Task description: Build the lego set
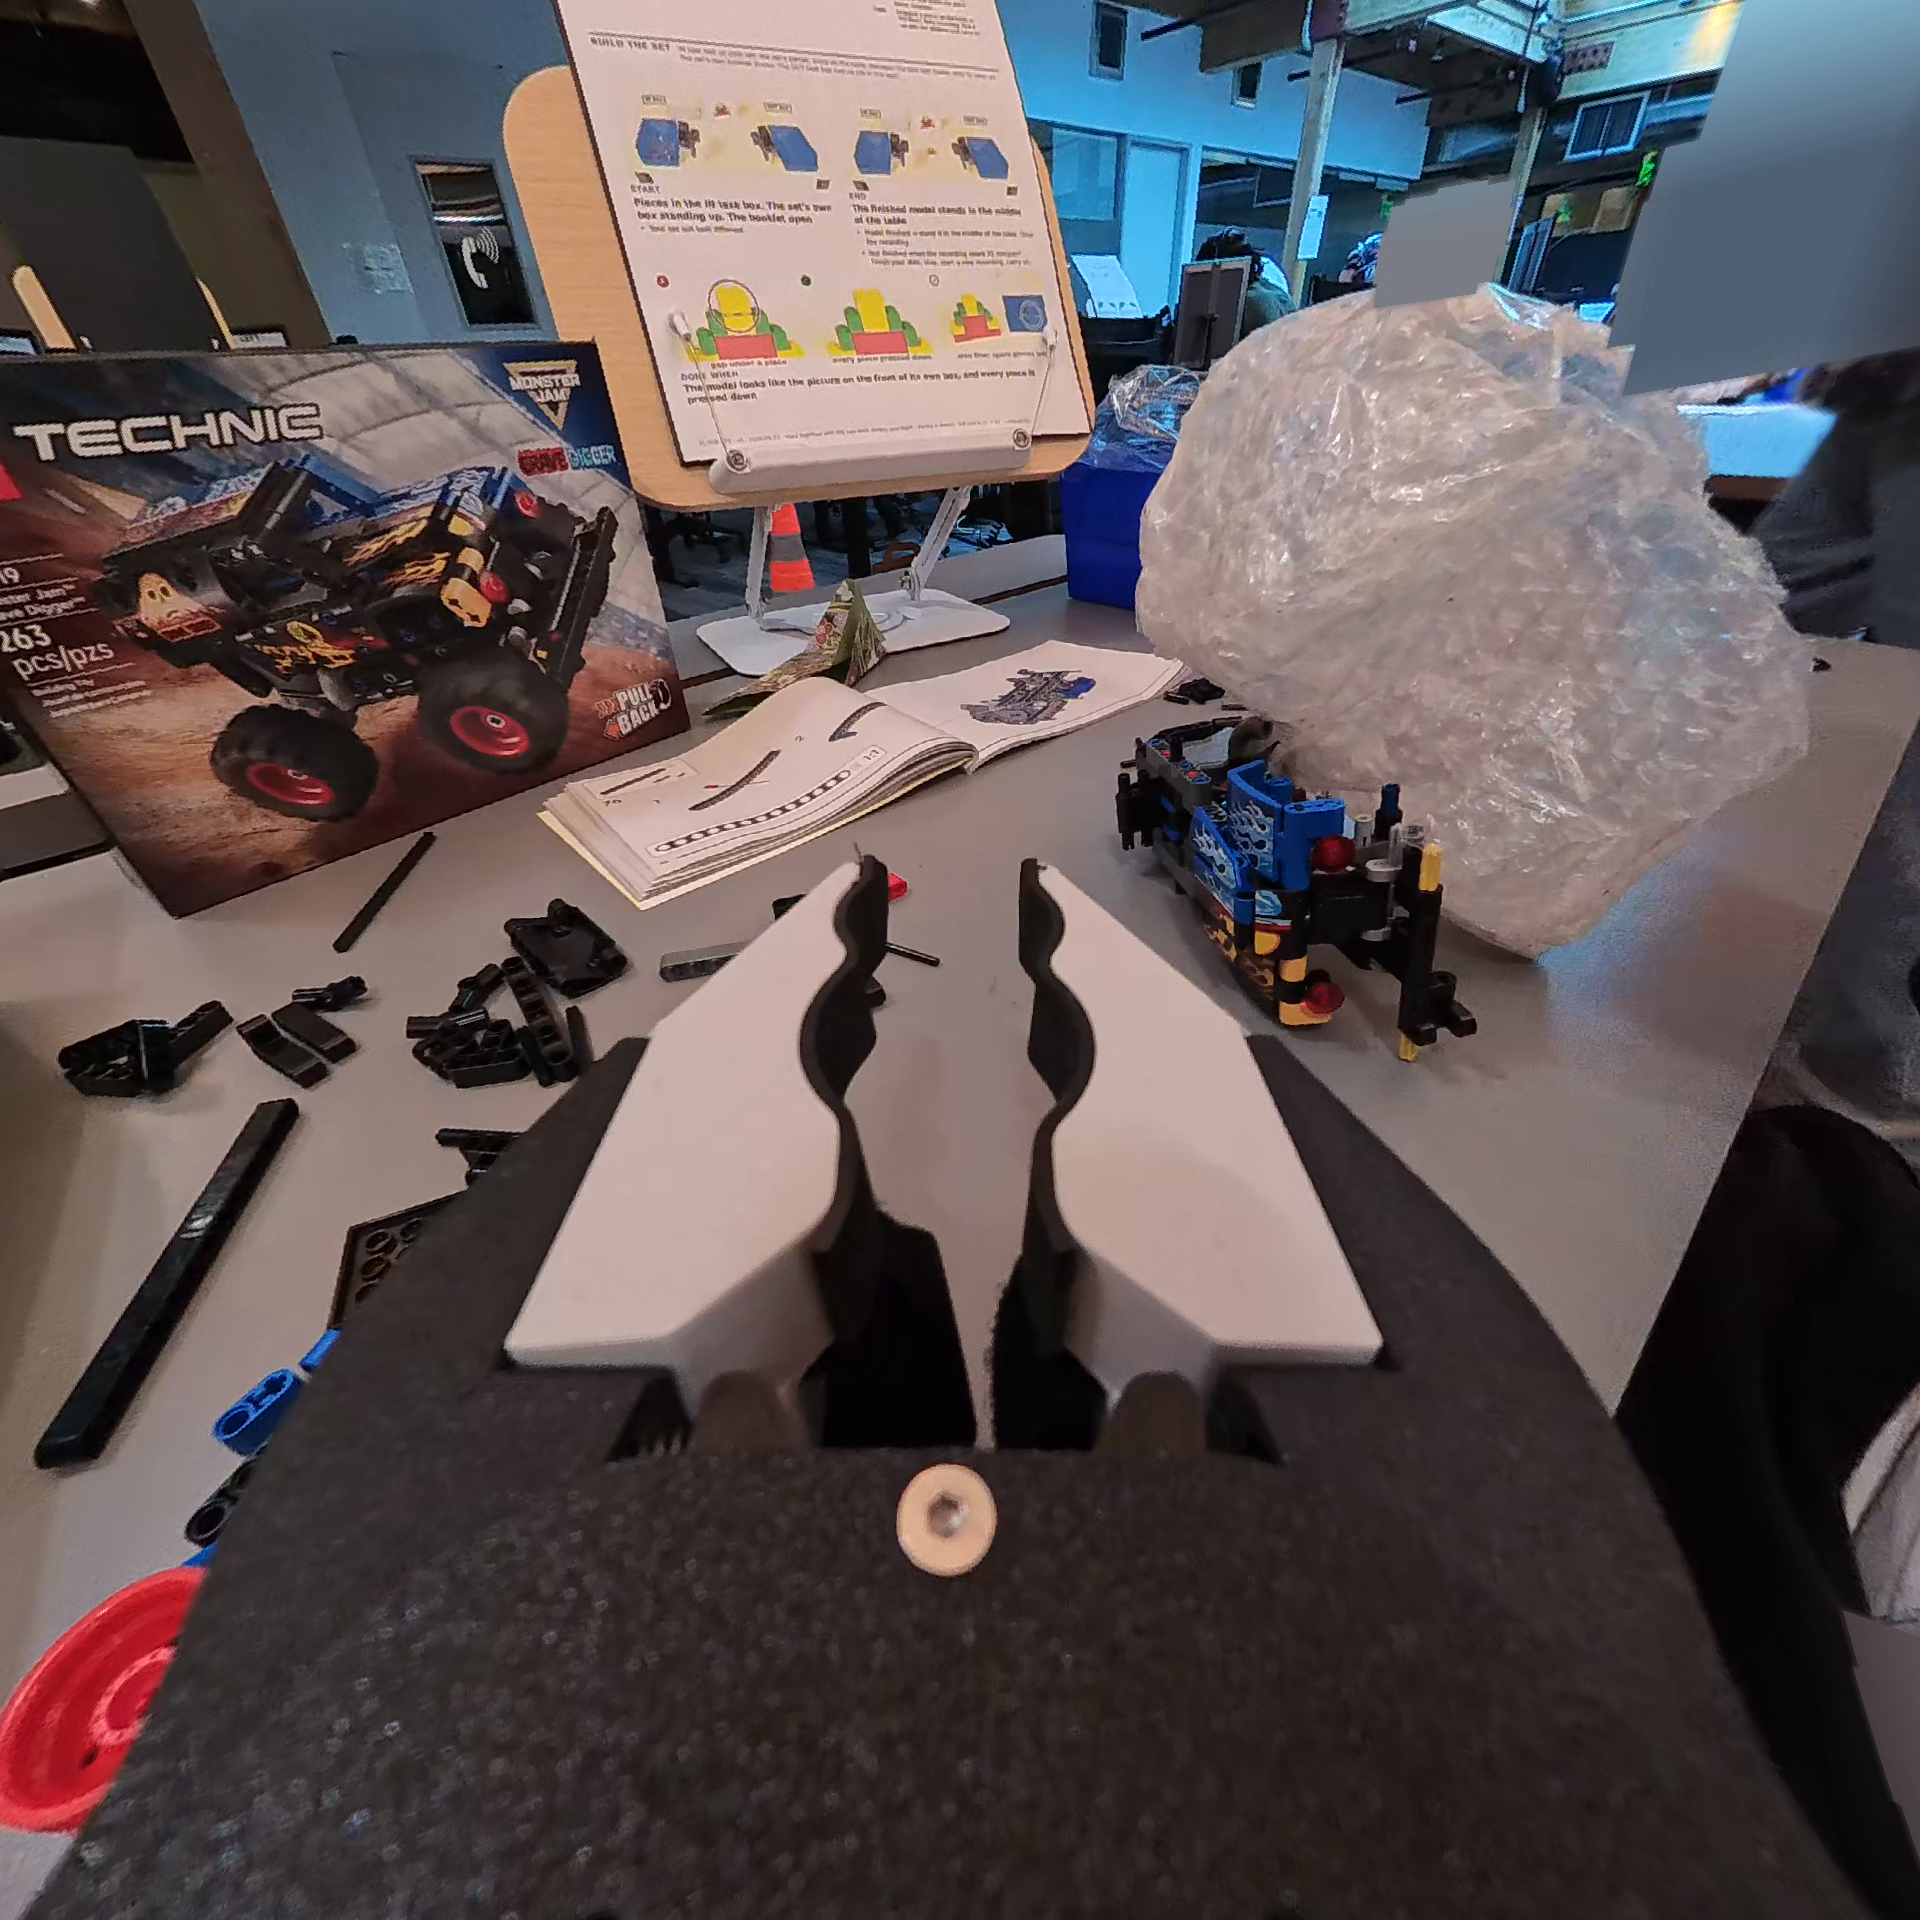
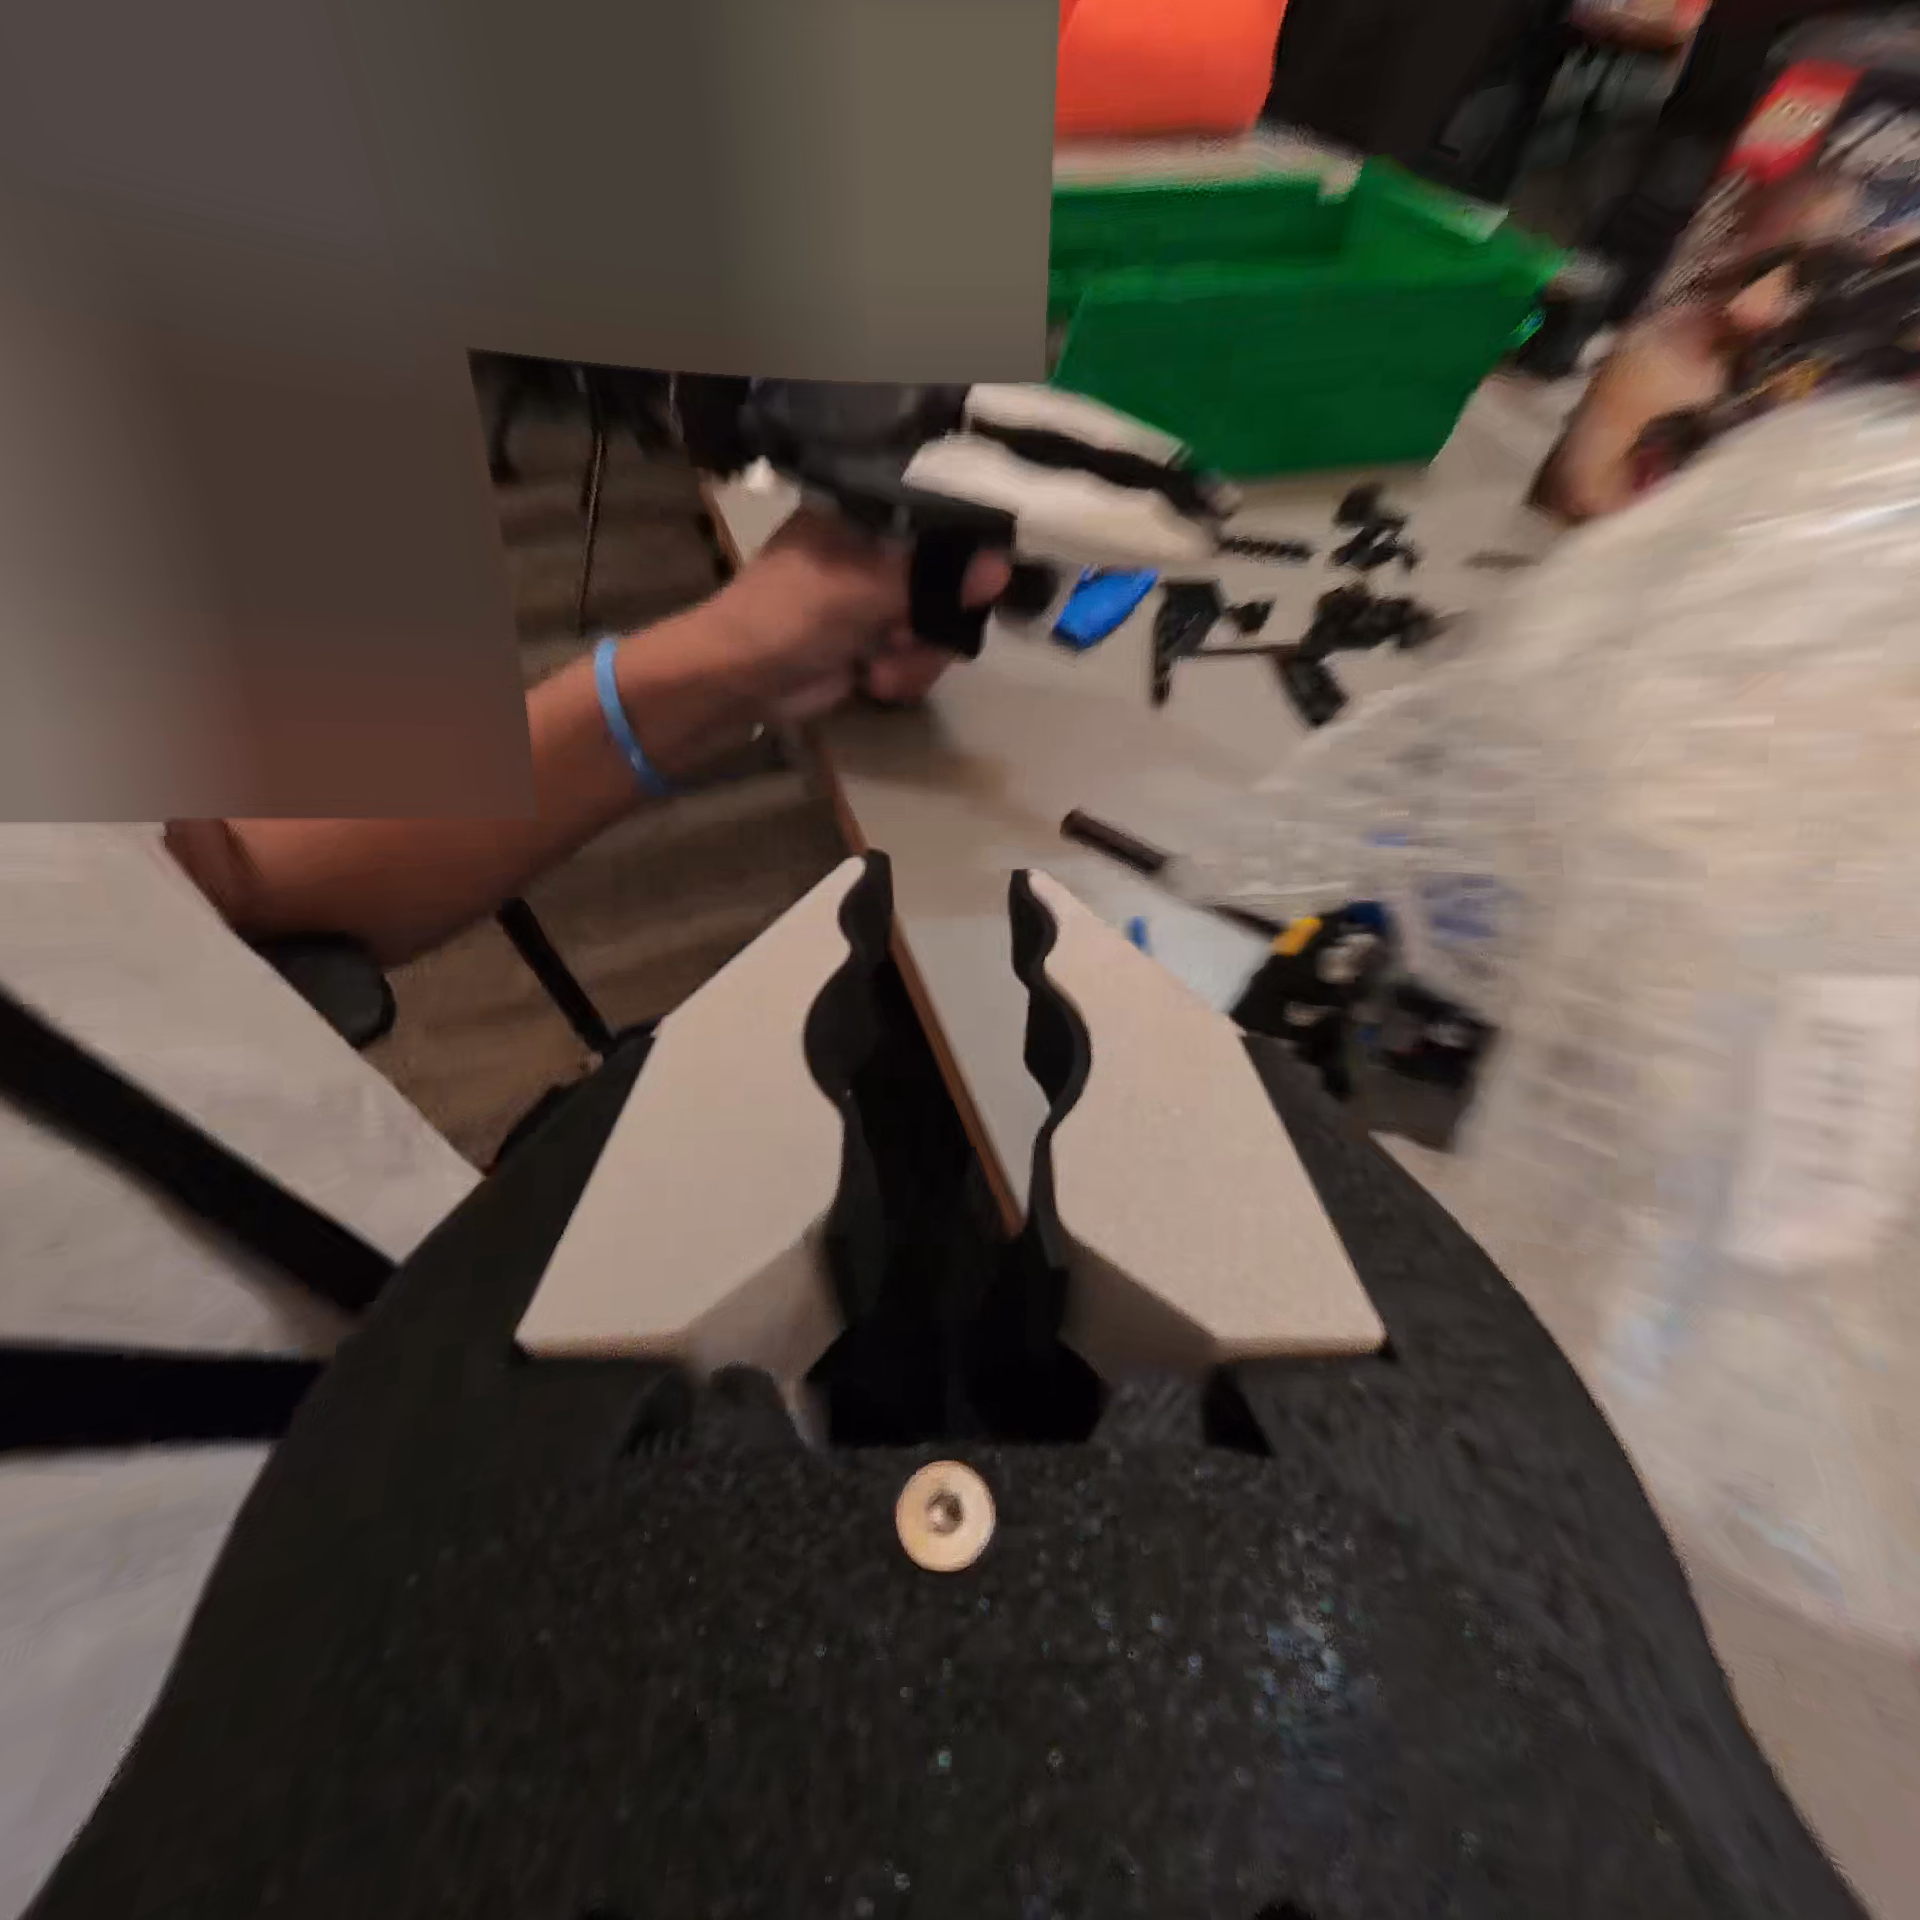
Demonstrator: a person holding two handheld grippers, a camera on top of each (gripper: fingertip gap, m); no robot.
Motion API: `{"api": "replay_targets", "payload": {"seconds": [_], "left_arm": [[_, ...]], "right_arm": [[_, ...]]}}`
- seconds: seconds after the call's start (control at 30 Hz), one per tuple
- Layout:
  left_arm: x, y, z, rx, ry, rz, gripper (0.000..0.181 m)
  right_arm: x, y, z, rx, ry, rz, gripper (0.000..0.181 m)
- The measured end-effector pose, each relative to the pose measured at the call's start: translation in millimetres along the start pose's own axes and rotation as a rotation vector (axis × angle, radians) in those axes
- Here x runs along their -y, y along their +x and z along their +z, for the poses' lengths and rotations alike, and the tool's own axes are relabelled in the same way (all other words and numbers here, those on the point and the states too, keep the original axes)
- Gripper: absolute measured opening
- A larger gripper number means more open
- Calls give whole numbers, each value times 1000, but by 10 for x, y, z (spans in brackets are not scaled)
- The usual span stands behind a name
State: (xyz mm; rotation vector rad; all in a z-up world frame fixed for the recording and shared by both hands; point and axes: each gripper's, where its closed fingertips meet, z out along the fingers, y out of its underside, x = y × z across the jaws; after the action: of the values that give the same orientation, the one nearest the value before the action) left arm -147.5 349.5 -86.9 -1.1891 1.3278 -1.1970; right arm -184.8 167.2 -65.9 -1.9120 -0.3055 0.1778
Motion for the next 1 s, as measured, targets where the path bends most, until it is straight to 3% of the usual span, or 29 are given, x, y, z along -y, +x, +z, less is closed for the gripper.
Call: {"api": "replay_targets", "payload": {"seconds": [0.07, 0.13, 0.23, 0.33, 0.5, 0.63, 1.0], "left_arm": [[-10, 0, 6, 2, -7, 4, 23], [-16, 2, 11, 5, -11, 9, 23], [-19, 5, 13, 15, -14, 23, 23], [-32, 12, 19, 23, -22, 40, 23], [-41, 29, 27, 35, -28, 71, 21], [-66, 25, 45, 40, -47, 75, 20], [-132, 1, 94, 39, -97, 53, 20]], "right_arm": [[146, 514, -503, -140, 47, 29, 22], [83, 1267, -1016, -341, 25, 43, 21], [-558, 2520, -1538, -647, -151, 69, 21], [-1183, 3201, -1550, -652, -243, 195, 21], [-1604, 3610, -1375, -600, -240, 401, 20], [-1785, 3758, -1292, -657, -311, 403, 20], [-1872, 3812, -1175, -656, -387, 378, 16]]}}
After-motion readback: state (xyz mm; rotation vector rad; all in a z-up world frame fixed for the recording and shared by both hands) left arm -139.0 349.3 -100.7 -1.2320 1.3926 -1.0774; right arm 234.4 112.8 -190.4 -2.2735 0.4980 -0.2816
